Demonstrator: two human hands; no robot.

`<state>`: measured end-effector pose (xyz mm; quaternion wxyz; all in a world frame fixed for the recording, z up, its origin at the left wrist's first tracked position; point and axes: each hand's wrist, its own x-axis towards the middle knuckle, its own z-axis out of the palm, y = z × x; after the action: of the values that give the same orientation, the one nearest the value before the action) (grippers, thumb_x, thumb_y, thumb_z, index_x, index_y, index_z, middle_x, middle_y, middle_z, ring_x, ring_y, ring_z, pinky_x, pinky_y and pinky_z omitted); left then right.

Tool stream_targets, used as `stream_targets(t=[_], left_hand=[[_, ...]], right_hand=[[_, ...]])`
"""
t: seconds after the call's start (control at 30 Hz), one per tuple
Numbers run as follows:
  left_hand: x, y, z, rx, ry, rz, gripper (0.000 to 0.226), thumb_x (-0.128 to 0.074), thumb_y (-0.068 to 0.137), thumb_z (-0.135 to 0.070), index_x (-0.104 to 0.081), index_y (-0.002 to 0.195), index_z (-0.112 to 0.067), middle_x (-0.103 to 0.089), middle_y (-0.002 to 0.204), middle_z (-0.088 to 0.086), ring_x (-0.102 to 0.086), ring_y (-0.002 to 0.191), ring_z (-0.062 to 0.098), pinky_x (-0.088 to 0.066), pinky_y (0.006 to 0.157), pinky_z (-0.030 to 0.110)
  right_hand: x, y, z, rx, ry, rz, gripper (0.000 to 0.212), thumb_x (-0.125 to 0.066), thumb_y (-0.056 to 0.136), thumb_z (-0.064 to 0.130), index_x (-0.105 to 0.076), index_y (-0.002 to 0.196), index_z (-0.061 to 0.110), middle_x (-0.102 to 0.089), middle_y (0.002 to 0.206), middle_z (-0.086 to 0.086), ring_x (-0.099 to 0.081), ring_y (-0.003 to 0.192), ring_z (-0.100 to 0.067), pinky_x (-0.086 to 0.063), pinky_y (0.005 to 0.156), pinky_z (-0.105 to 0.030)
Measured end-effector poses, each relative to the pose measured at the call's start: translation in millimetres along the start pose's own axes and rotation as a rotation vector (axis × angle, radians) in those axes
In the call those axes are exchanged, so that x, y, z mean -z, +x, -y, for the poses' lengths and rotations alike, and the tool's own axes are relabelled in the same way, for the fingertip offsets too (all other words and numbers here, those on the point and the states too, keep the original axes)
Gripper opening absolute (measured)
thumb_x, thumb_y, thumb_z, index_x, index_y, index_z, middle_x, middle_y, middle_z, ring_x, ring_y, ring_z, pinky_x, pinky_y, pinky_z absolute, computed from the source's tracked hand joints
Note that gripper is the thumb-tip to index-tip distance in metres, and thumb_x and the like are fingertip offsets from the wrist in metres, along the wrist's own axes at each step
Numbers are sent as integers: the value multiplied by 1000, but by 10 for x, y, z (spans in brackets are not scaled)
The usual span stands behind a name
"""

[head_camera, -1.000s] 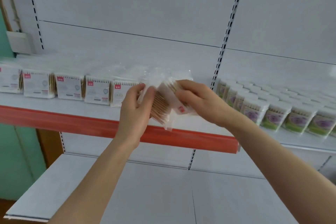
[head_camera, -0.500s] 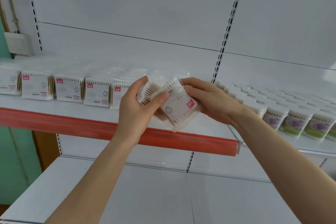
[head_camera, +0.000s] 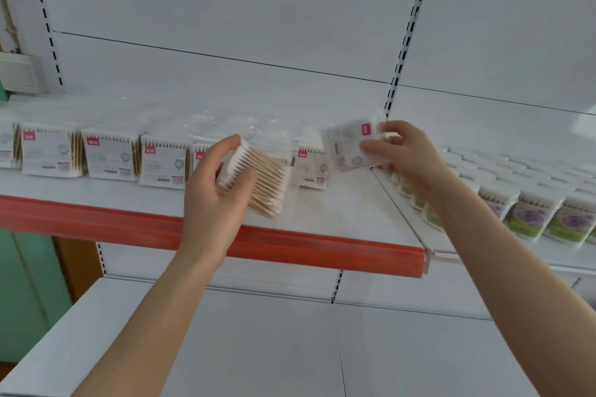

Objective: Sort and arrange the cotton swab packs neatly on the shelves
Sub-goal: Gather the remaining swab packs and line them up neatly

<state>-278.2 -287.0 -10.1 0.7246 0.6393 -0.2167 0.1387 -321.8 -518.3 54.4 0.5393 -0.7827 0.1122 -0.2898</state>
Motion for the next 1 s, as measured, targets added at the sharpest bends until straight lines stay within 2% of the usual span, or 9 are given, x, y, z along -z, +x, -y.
stream_targets(t=[0.23, 0.33, 0.47, 0.63, 0.73, 0.8, 0.87, 0.93, 1.0], left_hand=[[128, 13, 99, 54, -30, -24, 31, -69, 81, -9, -52, 93, -32, -64, 95, 0, -65, 83, 14, -56, 74, 35], [183, 15, 118, 28, -18, -39, 27, -70, 79, -9, -55, 89, -29, -65, 90, -1, -64, 72, 4, -53, 59, 15], [216, 3, 103, 3, -31, -30, 26, -71, 79, -8, -59, 87, -30, -64, 84, -6, -62, 64, -5, -47, 54, 9], [189, 12, 84, 15, -104, -33, 25, -70, 78, -8, -63, 85, -31, -67, 77, -10, -65, 68, -2, -53, 58, 15], [133, 39, 45, 29, -168, -38, 23, -70, 77, -9, -64, 86, -29, -68, 78, -10, -68, 72, 4, -56, 60, 21], [63, 54, 11, 40, -202, -33, 20, -69, 77, -10, -65, 88, -26, -67, 82, -8, -68, 72, 5, -55, 57, 21], [-26, 60, -7, 48, -227, -29, 19, -68, 80, -10, -64, 89, -26, -66, 85, -7, -68, 72, 6, -54, 56, 22], [-113, 58, -15, 60, -248, -22, 19, -66, 83, -11, -64, 91, -27, -65, 94, -1, -68, 79, 12, -55, 57, 24], [-166, 59, -32, 96, -292, -10, 19, -61, 88, -12, -63, 95, -29, -64, 100, 5, -66, 79, 15, -54, 57, 24]], right_hand=[[-319, 417, -91, 238, -590, 136, 35, -71, 78, 12, -60, 111, 4, -62, 110, -8, -56, 101, -19, -41, 85, -27], [-473, 513, -108, 282, -696, 225, 31, -70, 80, 16, -62, 109, 6, -63, 113, -7, -56, 107, -21, -39, 83, -24], [-546, 601, -224, 295, -835, 211, 32, -71, 79, 28, -63, 108, 16, -57, 102, -3, -53, 103, -21, -33, 73, -24], [-469, 565, -257, 282, -743, 143, 51, -71, 79, 34, -54, 122, 14, -56, 111, -1, -51, 105, -17, -40, 83, -26], [-390, 365, -75, 383, -411, -68, 29, -66, 84, 30, -62, 108, 15, -61, 95, 9, -56, 88, -4, -41, 75, -10], [-393, 139, 76, 399, -271, 23, 4, -63, 86, 25, -66, 86, 21, -63, 80, 16, -58, 74, 6, -43, 68, -6], [-458, -124, 161, 471, -281, 160, 8, -63, 87, 22, -65, 79, 24, -63, 77, 18, -59, 73, 7, -46, 70, -11], [-521, -347, 181, 584, -303, 231, 10, -65, 85, 24, -70, 90, 18, -62, 88, 16, -58, 86, 4, -47, 77, -15], [-537, -480, 162, 607, -399, 346, 42, -67, 79, 38, -65, 114, 14, -60, 113, 7, -51, 108, 2, -39, 92, -11]])
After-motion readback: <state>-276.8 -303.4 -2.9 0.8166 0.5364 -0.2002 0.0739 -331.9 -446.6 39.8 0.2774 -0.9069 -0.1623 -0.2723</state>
